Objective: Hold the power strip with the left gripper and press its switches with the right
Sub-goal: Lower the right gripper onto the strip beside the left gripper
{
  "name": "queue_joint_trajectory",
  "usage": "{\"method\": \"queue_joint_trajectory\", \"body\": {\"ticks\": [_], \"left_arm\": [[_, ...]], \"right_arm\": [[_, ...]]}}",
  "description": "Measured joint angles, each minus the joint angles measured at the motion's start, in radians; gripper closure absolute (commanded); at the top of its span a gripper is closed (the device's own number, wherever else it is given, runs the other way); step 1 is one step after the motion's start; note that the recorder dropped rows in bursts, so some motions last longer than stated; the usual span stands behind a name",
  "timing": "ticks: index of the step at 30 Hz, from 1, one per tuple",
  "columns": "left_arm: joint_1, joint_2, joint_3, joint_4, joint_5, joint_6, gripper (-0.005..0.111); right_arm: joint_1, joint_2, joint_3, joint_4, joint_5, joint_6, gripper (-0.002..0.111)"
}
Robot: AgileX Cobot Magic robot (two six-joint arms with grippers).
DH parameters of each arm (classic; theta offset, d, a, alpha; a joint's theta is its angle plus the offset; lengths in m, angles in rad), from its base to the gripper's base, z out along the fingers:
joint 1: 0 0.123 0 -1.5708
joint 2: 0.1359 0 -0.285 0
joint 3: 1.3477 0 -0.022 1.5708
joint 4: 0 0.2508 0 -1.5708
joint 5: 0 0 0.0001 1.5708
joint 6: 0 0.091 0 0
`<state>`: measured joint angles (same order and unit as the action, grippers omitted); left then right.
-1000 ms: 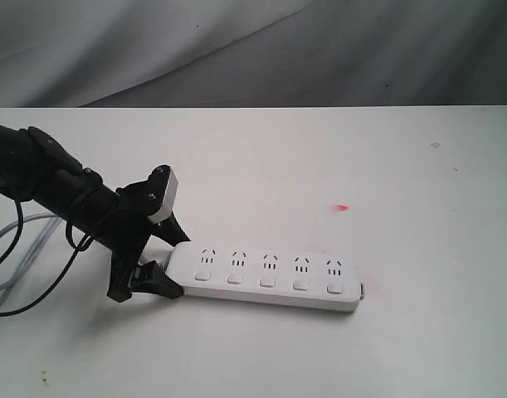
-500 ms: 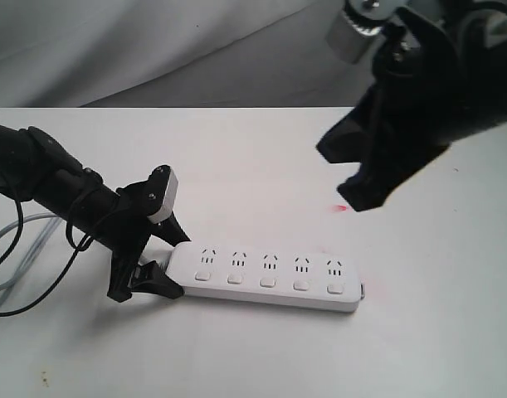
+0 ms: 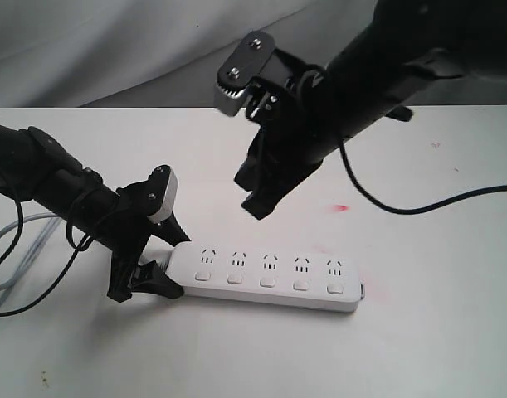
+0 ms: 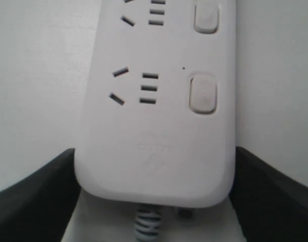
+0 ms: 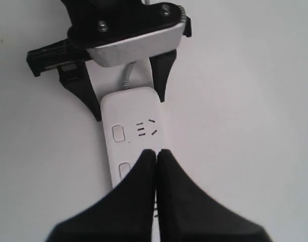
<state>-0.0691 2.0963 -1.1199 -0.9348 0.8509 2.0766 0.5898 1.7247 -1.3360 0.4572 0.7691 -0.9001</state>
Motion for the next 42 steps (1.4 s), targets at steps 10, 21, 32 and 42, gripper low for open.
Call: {"method": "queue_joint_trajectory", "body": {"ticks": [10, 21, 32, 42], "left_arm": [[0.000, 0.000, 0.000, 0.000, 0.000, 0.000, 0.039], [0.000, 0.000, 0.000, 0.000, 0.000, 0.000, 0.039], [0.000, 0.000, 0.000, 0.000, 0.000, 0.000, 0.039], [0.000, 0.000, 0.000, 0.000, 0.000, 0.000, 0.039]], "right_arm": [[0.085, 0.113, -0.004, 0.005, -0.068, -0.120, 0.108], [0.085, 0.120, -0.004, 0.031, -0.099, -0.120, 0.073], [0.085, 0.212, -0.006, 0.116, -0.173, -0.126, 0.055], [0.085, 0.293, -0.006, 0.158, -0.296, -0.193, 0.055]]}}
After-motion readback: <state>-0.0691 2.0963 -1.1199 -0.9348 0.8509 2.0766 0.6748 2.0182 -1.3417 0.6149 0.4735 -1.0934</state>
